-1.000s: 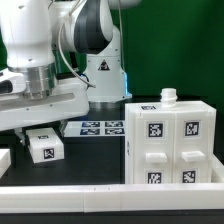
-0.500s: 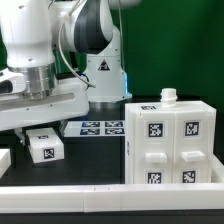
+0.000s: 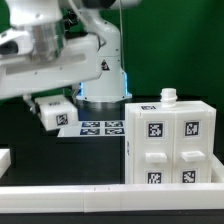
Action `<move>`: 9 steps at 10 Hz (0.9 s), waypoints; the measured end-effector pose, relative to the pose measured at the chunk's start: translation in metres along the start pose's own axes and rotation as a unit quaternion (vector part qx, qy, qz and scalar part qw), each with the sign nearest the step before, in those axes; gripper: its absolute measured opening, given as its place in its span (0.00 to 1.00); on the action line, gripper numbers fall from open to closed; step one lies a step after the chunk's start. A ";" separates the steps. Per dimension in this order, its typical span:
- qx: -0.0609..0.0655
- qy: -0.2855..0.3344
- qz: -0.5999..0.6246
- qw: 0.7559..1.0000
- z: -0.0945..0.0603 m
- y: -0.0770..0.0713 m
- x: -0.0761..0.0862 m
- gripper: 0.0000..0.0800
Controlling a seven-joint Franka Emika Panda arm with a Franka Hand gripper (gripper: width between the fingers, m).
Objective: Assemble cabinet
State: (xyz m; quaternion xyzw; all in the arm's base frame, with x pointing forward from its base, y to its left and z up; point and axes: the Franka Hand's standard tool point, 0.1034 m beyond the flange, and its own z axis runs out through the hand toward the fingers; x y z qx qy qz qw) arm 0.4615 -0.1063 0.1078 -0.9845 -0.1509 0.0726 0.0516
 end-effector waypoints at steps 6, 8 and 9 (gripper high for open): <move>-0.004 0.005 0.021 1.000 -0.031 -0.022 0.035 0.70; -0.004 0.006 0.018 1.000 -0.032 -0.025 0.037 0.70; -0.001 0.000 0.024 1.000 -0.041 -0.033 0.043 0.70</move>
Offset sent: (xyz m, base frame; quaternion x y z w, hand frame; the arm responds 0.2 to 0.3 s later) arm 0.0000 0.0000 0.0000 0.0000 0.0000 0.0000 1.0000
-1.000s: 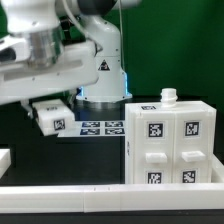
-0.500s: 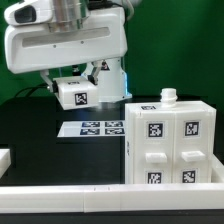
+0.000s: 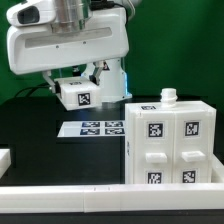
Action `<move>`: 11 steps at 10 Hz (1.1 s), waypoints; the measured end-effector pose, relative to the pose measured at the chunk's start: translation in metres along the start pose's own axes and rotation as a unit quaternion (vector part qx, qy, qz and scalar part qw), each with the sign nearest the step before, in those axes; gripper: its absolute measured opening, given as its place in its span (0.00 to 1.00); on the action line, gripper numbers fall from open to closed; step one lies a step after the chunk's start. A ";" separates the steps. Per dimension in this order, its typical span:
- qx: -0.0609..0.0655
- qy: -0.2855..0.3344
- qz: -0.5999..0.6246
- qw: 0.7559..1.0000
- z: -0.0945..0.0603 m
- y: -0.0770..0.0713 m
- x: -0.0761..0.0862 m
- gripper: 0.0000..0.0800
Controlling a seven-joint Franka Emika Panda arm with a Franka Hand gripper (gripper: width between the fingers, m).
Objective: Assemble cabinet
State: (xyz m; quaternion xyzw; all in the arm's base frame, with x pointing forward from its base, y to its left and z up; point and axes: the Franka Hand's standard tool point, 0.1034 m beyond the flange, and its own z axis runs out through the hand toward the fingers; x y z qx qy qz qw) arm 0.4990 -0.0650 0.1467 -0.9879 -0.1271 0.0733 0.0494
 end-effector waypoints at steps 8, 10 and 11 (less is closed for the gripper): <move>-0.005 0.012 0.004 1.000 -0.039 -0.048 0.052 0.70; -0.004 0.012 0.014 1.000 -0.044 -0.061 0.059 0.70; -0.004 0.016 -0.001 1.000 -0.052 -0.072 0.074 0.70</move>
Offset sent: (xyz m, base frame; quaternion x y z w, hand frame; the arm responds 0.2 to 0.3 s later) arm 0.0406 0.0542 0.0338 -0.0101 -0.0228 0.0471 0.9986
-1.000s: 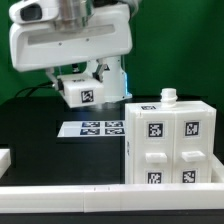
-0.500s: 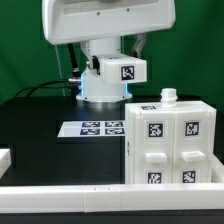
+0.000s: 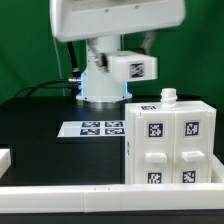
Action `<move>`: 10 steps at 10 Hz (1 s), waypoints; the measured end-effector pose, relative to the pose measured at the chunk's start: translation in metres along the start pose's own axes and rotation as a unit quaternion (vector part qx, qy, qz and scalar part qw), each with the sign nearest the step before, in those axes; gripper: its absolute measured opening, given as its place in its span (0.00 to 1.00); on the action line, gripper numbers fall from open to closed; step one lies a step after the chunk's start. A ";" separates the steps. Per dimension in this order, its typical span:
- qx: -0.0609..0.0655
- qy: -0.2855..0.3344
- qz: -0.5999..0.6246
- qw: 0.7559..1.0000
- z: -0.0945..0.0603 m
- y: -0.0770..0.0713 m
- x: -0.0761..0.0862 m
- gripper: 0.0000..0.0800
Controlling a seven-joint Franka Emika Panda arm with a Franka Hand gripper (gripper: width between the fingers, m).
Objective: Assemble cabinet
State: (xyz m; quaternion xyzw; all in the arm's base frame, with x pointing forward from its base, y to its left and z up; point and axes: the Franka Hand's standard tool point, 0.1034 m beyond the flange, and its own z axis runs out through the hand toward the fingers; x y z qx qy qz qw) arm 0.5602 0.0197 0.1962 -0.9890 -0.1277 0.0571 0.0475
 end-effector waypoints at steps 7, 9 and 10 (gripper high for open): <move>0.005 -0.001 -0.022 1.000 0.014 -0.043 0.054 0.70; 0.005 -0.002 -0.022 1.000 0.015 -0.043 0.054 0.70; 0.005 -0.003 -0.022 1.000 0.015 -0.043 0.054 0.70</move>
Offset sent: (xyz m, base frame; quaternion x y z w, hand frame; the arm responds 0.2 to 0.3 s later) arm 0.0361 0.0467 -0.0078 0.0016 -0.0050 -0.0008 1.0000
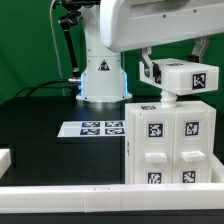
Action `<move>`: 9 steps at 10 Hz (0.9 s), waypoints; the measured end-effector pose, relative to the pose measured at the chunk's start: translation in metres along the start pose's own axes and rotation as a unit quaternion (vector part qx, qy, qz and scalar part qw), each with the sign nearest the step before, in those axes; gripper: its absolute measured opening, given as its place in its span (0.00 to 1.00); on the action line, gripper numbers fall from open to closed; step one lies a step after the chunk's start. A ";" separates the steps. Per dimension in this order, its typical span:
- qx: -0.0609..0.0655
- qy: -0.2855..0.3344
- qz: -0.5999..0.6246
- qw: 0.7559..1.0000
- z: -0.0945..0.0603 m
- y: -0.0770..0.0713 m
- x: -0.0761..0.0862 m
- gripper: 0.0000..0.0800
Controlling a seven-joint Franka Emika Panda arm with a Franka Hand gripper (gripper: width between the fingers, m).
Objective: Assemble cabinet
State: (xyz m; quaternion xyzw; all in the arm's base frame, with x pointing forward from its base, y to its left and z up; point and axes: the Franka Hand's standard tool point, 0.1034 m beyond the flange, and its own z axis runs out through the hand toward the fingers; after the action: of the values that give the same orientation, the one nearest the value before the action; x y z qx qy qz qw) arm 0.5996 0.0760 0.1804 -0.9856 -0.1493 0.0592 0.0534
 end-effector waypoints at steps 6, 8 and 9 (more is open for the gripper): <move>0.001 -0.001 -0.010 1.000 0.007 0.014 0.005 0.70; 0.002 -0.004 -0.009 1.000 0.013 0.014 0.005 0.70; 0.001 -0.002 -0.010 1.000 0.015 0.014 0.006 0.70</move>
Offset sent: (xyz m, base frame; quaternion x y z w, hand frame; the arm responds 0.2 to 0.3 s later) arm 0.0179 -0.0130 -0.0056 0.0076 -0.0040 -0.0277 0.9996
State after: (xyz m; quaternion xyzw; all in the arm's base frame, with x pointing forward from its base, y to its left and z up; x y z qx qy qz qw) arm 0.6076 0.0663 0.1633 -0.9839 -0.1590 0.0607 0.0544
